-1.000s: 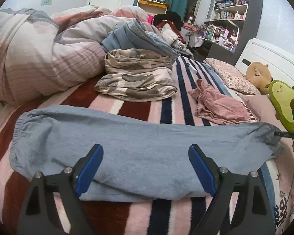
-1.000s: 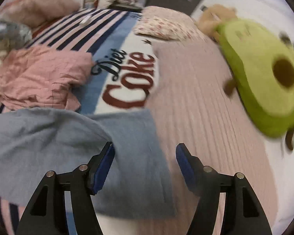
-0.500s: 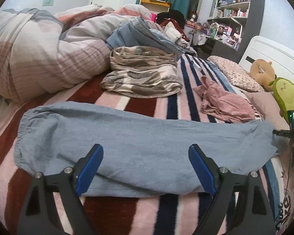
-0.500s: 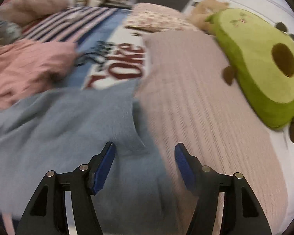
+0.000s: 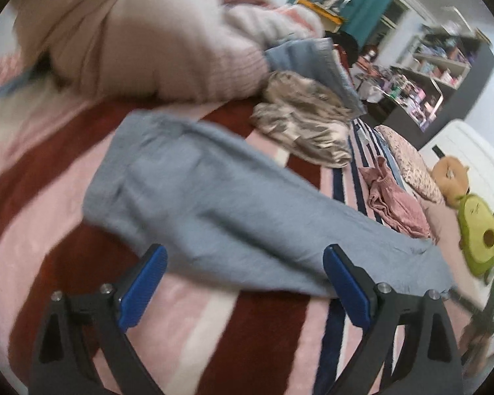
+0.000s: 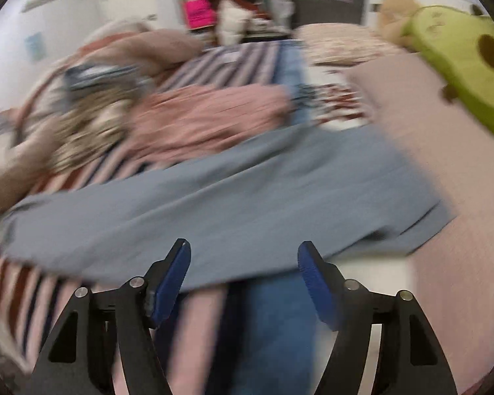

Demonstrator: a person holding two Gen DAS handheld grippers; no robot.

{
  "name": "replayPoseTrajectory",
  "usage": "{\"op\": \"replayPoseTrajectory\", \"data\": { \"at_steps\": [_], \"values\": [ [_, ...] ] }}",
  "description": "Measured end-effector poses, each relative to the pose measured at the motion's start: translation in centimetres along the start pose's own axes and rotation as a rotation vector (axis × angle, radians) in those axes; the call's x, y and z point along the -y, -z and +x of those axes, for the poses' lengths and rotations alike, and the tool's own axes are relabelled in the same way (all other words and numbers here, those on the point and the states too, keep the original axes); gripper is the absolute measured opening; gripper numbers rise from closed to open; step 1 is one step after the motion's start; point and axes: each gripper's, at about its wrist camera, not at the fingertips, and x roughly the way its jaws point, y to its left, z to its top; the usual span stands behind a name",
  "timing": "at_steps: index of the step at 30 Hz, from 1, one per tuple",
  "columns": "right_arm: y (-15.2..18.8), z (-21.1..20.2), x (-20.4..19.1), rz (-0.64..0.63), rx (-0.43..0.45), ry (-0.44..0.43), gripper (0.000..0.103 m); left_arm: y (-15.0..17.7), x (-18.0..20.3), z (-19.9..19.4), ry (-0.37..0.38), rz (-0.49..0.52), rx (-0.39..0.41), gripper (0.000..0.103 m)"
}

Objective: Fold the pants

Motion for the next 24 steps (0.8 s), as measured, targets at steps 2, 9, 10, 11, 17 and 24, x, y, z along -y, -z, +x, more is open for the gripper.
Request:
{"op": "replayPoseTrajectory", "data": {
  "at_steps": [2,9,10,11,17,24],
  "values": [
    [2.3,0.0,-3.3,-0.037,-0.006,-0.054,0.067,0.4,-2.1,0.5,0.036,-0.071,-0.04,0.094],
    [7.2,-0.3,-10.3,-0.077,0.035,-0.19,0.069,-0.6,-5.4,3.2,0.163,-0.249,-0.046,0.094],
    [7.7,-0.5,-10.9,-0.071,0.048,-0.197,0.069,-0.9,-5.5,3.5,0.174,-0.263,-0.04,0.094],
    [8.2,-0.9,-11.3,-0.064,0.068,-0.201,0.069,-1.2,-5.5,4.0,0.184,-0.284,-0.038,0.094],
    [9.5,-2.3,-12.4,-0.045,0.134,-0.216,0.069,-2.4,-5.4,5.5,0.134,-0.332,0.008,0.056],
    [9.0,-2.6,-12.3,-0.052,0.136,-0.181,0.069,-2.6,-6.3,3.2,0.062,-0.282,0.09,0.007]
  ]
}}
